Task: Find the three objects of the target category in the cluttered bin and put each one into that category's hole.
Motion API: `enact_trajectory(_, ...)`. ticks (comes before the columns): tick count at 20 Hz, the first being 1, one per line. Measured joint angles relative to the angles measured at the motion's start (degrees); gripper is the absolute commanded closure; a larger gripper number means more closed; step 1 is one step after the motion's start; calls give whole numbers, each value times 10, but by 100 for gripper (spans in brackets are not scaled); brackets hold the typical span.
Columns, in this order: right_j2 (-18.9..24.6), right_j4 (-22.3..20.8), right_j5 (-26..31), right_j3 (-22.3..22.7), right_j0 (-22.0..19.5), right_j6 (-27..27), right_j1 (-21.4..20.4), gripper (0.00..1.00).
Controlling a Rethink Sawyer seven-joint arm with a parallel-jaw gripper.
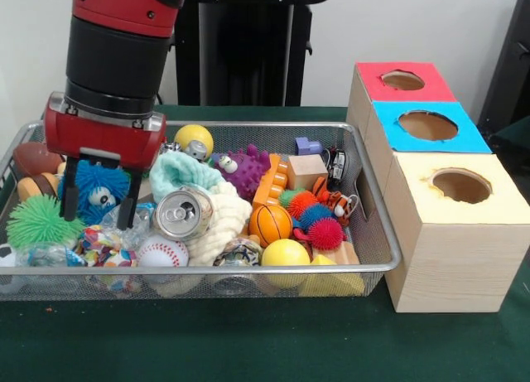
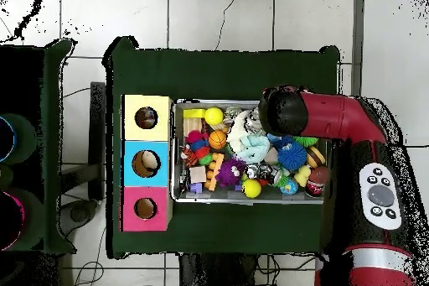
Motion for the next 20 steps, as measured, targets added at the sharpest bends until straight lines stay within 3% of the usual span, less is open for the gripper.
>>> enact_trajectory(20,19,-12,-15,0,-2,0,12,0)
